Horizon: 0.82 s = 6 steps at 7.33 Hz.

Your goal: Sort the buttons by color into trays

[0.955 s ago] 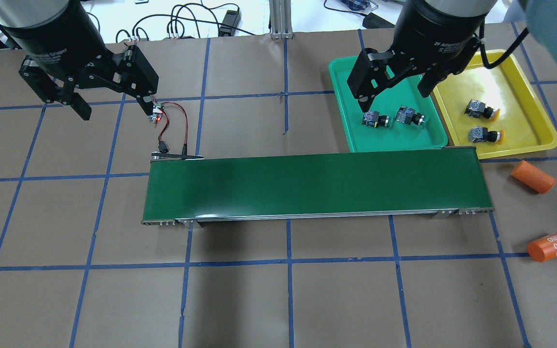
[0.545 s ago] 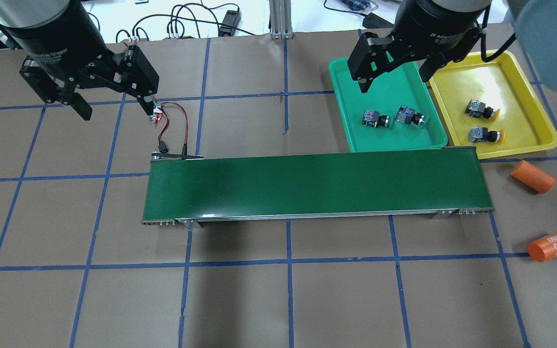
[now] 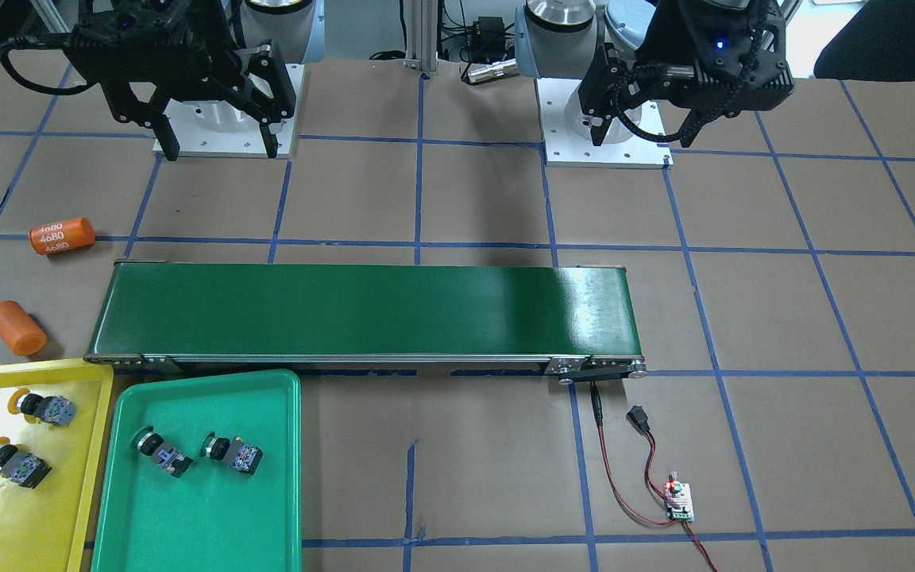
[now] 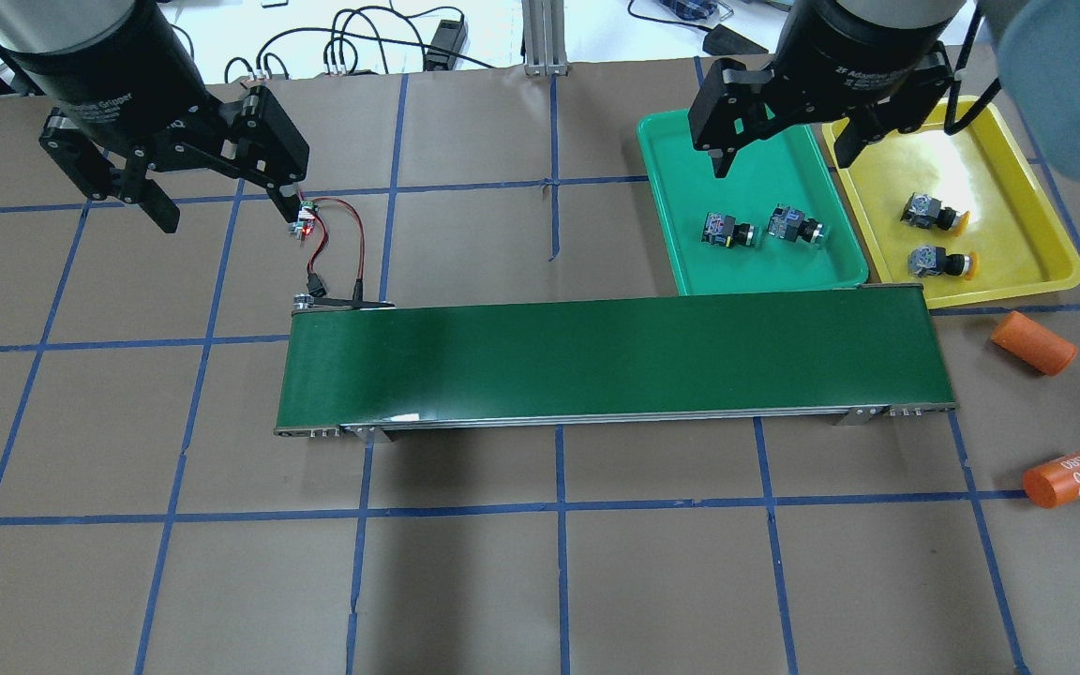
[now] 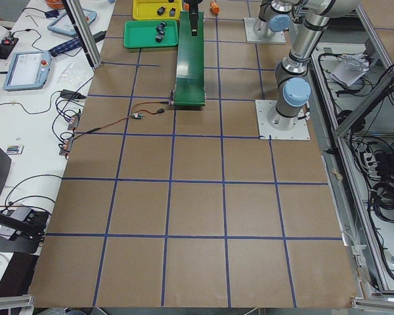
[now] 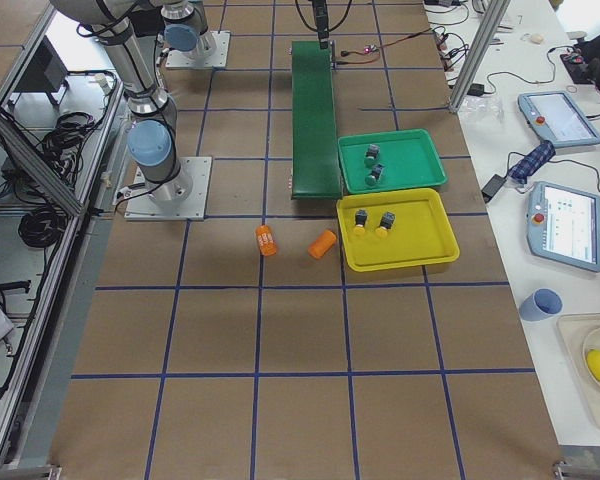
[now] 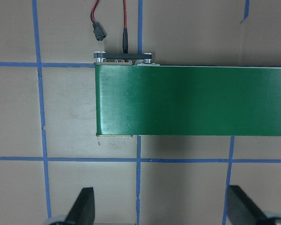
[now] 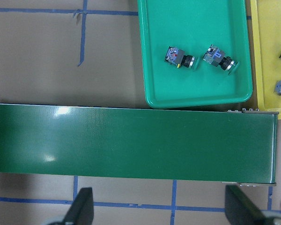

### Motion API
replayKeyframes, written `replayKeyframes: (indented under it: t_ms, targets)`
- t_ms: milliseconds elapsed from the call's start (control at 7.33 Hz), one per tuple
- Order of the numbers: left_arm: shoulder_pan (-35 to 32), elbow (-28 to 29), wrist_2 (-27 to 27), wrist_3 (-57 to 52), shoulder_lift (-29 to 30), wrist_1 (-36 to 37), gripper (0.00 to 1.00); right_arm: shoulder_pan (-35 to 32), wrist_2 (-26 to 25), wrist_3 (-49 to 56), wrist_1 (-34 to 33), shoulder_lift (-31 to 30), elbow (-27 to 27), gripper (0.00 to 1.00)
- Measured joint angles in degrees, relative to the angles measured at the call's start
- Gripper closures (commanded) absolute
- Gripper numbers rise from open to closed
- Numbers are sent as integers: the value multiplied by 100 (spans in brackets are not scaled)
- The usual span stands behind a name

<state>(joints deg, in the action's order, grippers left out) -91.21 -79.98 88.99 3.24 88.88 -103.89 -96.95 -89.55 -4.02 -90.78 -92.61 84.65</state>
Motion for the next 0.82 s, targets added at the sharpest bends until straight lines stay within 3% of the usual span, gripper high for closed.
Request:
replayKeyframes:
  t_ms: [818]
  targets:
    - [6, 6, 40, -22, -15, 10, 0, 7, -9, -11, 19, -1, 34, 0]
